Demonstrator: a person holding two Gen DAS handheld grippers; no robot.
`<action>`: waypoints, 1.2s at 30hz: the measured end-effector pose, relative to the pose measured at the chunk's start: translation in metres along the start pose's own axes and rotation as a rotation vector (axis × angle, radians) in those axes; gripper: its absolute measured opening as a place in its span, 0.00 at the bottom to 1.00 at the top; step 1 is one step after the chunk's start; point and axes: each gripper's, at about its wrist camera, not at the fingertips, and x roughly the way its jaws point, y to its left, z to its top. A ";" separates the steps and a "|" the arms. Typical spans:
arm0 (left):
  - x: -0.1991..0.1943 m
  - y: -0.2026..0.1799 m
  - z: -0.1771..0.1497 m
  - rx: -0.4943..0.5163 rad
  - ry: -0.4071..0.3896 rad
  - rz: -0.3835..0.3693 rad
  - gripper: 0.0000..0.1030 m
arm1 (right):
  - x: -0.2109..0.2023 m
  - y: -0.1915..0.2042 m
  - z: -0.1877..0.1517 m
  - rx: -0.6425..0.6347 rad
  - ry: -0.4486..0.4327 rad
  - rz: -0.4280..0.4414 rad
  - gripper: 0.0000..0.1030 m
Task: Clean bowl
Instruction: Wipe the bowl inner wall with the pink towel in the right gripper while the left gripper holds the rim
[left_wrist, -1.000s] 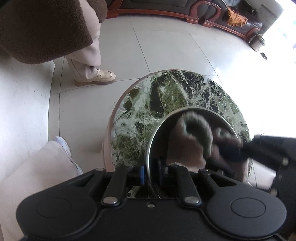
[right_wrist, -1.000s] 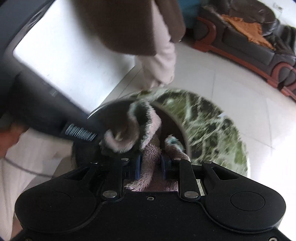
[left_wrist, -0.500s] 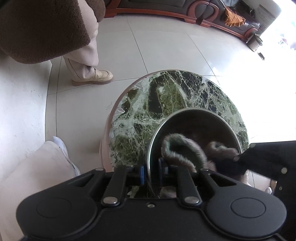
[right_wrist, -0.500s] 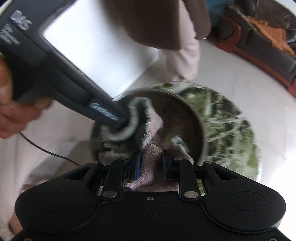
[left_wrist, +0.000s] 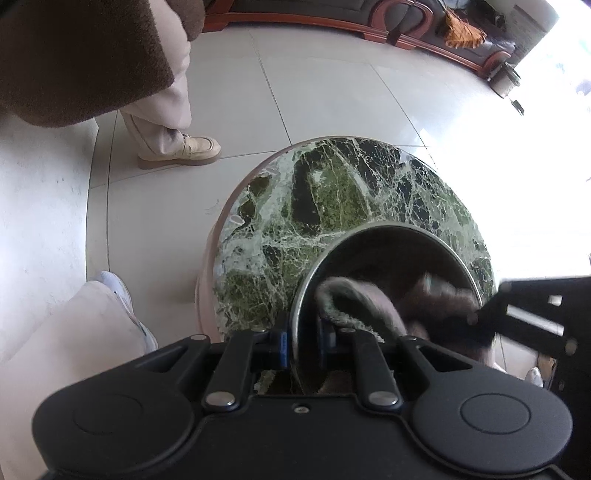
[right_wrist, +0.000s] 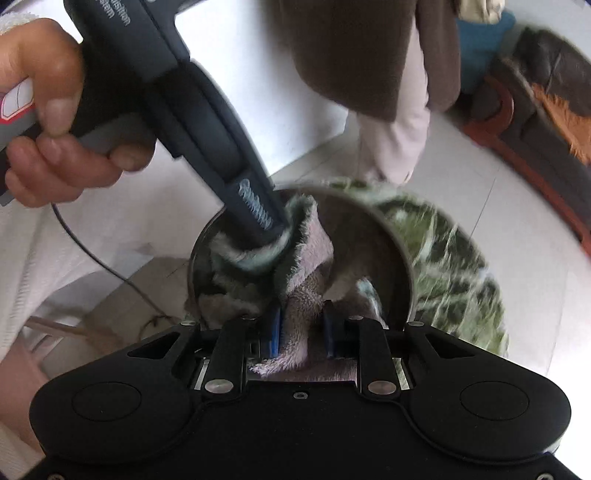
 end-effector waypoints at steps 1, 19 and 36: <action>0.000 0.000 0.000 0.004 0.001 0.003 0.13 | 0.000 -0.002 0.002 -0.032 -0.011 -0.032 0.21; -0.001 -0.001 -0.002 0.010 0.007 0.000 0.15 | 0.006 -0.007 -0.001 -0.083 0.012 -0.065 0.21; -0.001 -0.002 -0.005 0.003 -0.004 -0.007 0.17 | 0.016 -0.014 -0.007 0.117 0.041 -0.021 0.21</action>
